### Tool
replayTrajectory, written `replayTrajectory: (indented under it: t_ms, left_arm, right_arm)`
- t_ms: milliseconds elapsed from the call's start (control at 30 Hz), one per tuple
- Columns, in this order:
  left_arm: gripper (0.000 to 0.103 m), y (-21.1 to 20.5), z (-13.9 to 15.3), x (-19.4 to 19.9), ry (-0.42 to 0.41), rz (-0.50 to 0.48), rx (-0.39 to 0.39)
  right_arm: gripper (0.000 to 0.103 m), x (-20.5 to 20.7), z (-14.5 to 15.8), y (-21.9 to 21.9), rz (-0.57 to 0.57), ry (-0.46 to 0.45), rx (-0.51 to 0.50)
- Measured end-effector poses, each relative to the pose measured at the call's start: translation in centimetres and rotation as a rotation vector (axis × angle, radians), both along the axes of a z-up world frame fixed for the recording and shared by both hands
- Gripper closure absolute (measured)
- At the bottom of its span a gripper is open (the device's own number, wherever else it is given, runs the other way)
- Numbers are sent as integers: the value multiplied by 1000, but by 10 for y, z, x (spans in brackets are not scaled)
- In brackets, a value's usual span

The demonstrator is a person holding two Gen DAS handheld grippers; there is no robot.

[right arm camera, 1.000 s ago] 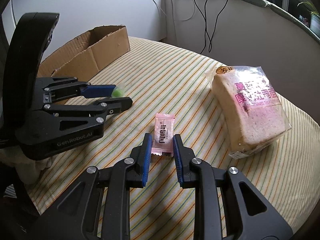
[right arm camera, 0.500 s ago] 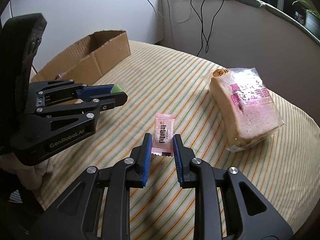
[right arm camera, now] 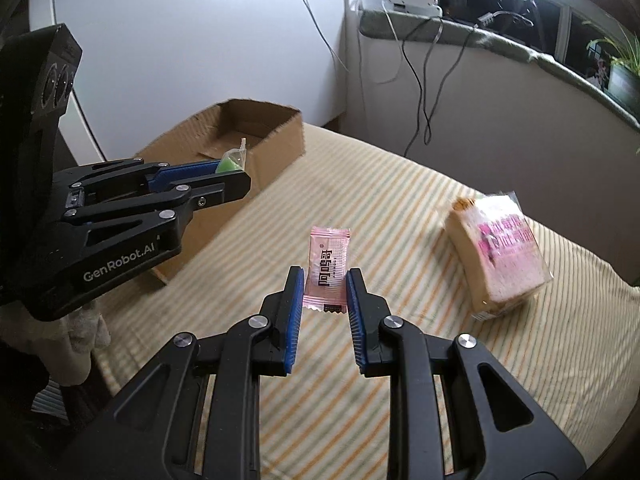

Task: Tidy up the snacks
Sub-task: 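Carry the green candy and pink candy over the cardboard box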

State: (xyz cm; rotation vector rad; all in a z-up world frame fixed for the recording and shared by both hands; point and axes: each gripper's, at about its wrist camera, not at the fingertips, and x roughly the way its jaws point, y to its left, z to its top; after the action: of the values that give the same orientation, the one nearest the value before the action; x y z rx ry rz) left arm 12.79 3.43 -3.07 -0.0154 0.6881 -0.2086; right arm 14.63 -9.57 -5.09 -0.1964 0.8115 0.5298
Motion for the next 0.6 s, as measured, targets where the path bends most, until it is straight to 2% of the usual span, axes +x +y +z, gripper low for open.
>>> replayTrajectory:
  t_ms: [267,600]
  left_arm:
    - [86,36,12,-8,-30,56,1]
    - [86,82,16,-6,-54,116,-2]
  right_arm:
    - [81,-8,15,39,45,-27,2]
    - [81,-5,21,92,90,-38,-1]
